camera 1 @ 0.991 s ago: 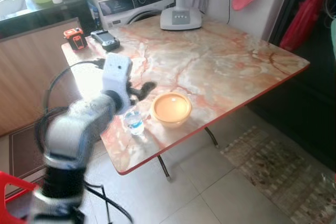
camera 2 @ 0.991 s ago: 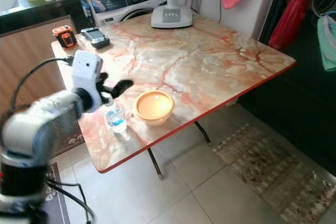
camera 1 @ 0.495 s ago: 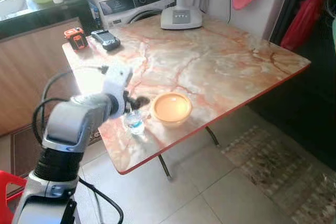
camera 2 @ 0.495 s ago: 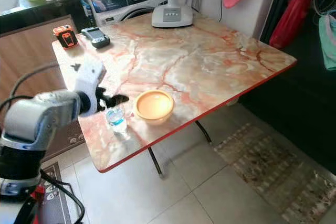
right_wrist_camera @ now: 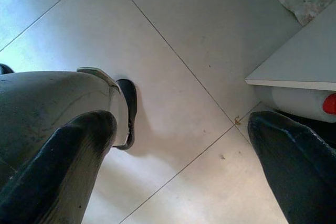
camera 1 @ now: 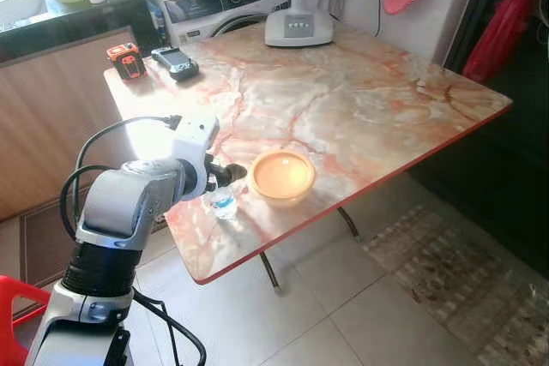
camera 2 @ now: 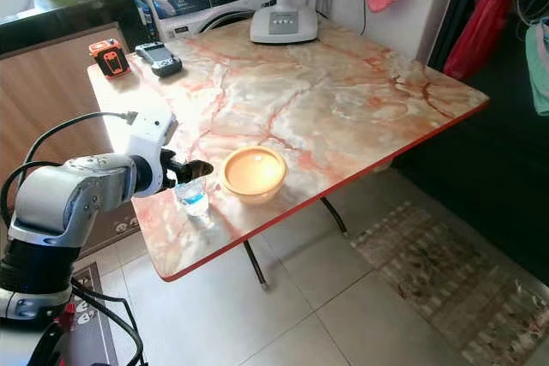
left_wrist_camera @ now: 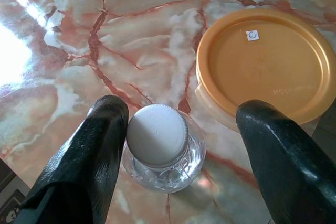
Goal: Restocking fridge
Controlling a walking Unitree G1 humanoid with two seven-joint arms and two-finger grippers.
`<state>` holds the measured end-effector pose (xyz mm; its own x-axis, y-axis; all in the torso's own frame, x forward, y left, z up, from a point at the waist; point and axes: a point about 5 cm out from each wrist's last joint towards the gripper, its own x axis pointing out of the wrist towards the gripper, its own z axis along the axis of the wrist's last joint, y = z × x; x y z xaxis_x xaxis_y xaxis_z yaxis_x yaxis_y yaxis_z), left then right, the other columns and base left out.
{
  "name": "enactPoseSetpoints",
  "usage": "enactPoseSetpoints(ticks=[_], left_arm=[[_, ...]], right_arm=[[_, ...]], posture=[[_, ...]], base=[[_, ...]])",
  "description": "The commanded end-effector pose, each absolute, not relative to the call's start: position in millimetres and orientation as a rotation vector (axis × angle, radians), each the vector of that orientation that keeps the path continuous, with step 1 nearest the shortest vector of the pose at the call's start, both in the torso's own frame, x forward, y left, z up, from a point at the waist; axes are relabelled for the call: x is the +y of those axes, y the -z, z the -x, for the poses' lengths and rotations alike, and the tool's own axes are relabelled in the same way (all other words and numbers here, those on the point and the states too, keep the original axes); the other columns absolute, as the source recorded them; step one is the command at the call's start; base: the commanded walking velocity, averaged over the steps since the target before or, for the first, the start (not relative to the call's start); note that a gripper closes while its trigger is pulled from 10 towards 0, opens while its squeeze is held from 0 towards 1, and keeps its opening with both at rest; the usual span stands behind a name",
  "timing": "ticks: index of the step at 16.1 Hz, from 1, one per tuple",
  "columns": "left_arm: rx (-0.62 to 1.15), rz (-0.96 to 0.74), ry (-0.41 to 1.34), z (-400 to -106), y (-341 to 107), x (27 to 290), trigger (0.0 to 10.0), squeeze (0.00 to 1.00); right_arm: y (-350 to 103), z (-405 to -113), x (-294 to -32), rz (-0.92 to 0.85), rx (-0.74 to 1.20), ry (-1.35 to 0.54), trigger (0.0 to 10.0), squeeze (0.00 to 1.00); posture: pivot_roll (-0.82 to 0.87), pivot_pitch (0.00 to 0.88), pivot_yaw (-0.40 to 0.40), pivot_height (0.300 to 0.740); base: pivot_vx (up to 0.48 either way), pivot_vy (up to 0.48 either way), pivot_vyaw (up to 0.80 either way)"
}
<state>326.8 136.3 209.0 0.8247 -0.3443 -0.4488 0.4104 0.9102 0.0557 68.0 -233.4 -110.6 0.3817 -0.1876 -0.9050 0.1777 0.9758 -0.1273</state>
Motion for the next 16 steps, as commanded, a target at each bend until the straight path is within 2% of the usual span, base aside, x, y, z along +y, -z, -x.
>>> enactPoseSetpoints(ticks=[1,2,3,4,5,7,8,9,16], left_arm=[[0.459,-0.168,0.383,-326.7,-206.4,137.7,3.5,0.0],[0.458,-0.166,0.38,-326.6,-206.5,137.0,0.4,0.0],[0.456,-0.168,0.375,-326.7,-206.5,137.3,0.0,0.0],[0.457,-0.168,0.373,-326.9,-206.0,137.8,0.0,0.0],[0.462,-0.16,0.366,-326.4,-204.9,138.5,0.7,0.0],[0.464,-0.159,0.361,-326.3,-204.8,139.2,1.2,0.0],[0.467,-0.158,0.357,-326.3,-204.3,139.7,1.2,0.0],[0.475,-0.161,0.355,-326.1,-203.0,140.7,0.0,0.0],[0.486,-0.168,0.331,-325.5,-199.7,144.8,0.0,0.0]], right_arm=[[113.4,-62.4,-225.4,-0.014,1.179,0.214,10.0,0.0],[113.5,-62.0,-225.6,-0.015,1.18,0.214,10.0,0.0],[113.5,-61.8,-225.6,-0.013,1.181,0.213,10.0,0.0],[113.5,-61.8,-225.6,-0.012,1.181,0.213,10.0,0.0],[113.6,-61.4,-225.6,-0.01,1.184,0.212,10.0,0.0],[113.6,-61.3,-225.5,-0.009,1.186,0.208,10.0,0.0],[113.7,-61.3,-225.4,-0.009,1.186,0.207,10.0,0.0],[113.7,-61.3,-225.3,-0.008,1.188,0.204,10.0,0.0],[113.5,-61.8,-225.9,-0.009,1.188,0.203,10.0,0.0]], posture=[[0.01,0.0,0.085,0.74],[0.01,0.0,0.085,0.74],[0.01,0.0,0.085,0.74],[0.01,0.0,0.085,0.74],[0.01,0.0,0.082,0.74],[0.01,0.0,0.082,0.74],[0.02,0.0,0.083,0.74],[0.02,0.0,0.083,0.74],[0.02,0.0,0.08,0.74]], base=[[0.0,0.0,0.0],[0.0,0.0,0.0],[0.0,0.0,0.0],[0.0,0.0,0.0],[0.0,0.0,0.0],[0.0,0.0,0.0],[0.0,0.0,0.0],[0.0,0.0,0.0],[0.0,0.0,0.0]])
